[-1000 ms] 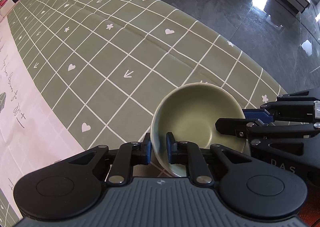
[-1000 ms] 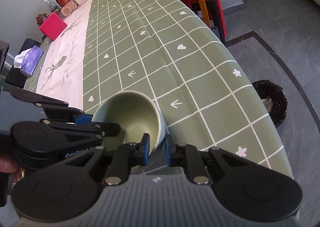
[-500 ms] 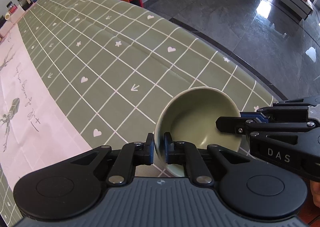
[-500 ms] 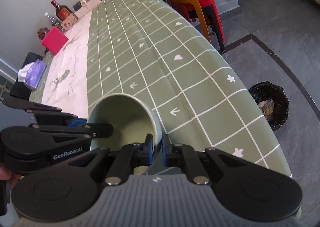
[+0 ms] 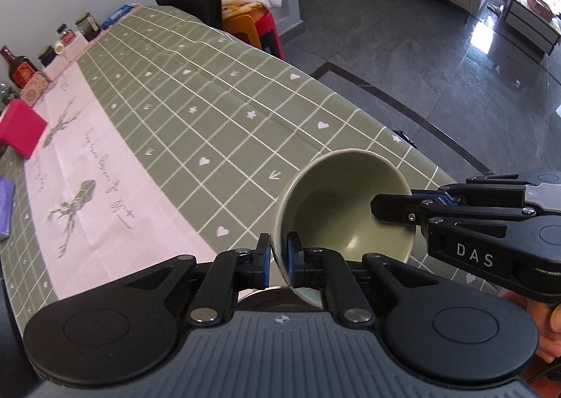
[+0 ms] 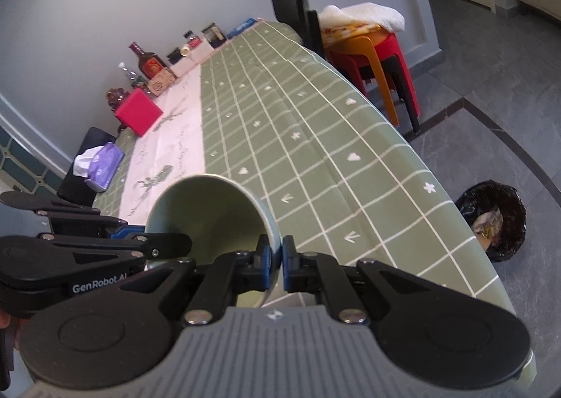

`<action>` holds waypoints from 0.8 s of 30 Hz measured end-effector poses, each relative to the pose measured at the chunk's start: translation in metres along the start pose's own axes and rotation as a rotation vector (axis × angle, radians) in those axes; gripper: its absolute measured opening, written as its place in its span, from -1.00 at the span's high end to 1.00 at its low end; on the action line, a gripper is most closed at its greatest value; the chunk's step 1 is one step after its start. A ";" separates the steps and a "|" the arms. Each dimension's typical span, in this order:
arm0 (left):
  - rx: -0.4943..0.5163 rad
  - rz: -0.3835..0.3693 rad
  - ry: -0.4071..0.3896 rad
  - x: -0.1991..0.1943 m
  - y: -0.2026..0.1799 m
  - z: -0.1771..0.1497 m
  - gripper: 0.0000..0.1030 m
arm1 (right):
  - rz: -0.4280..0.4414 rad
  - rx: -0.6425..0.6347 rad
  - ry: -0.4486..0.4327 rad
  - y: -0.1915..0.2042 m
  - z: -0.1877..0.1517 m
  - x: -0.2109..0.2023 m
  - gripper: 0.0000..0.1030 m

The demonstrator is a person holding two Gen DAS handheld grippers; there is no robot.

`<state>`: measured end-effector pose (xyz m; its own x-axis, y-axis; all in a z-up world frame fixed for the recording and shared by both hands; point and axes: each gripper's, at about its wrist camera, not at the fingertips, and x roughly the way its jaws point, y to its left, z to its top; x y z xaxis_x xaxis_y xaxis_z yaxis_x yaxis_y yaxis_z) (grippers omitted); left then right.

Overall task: Organize plates and bowls
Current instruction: 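Lift and carry the green bowl over the nested steel bowls, then lower the green bowl into the blue bowl and open left tool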

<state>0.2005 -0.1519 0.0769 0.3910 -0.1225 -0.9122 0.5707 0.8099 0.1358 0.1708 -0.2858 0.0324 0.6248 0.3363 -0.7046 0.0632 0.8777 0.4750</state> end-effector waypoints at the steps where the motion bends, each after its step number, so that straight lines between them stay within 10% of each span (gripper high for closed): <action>1: -0.011 0.005 -0.002 -0.006 0.002 -0.002 0.81 | 0.008 -0.013 -0.001 0.006 0.001 -0.004 0.92; 24: -0.357 -0.132 0.101 -0.013 0.058 -0.097 0.80 | 0.028 -0.221 0.218 0.072 -0.036 0.006 0.91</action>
<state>0.1584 -0.0476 0.0587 0.2482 -0.1962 -0.9486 0.3169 0.9418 -0.1118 0.1512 -0.2079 0.0431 0.4410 0.4053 -0.8008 -0.1370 0.9122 0.3862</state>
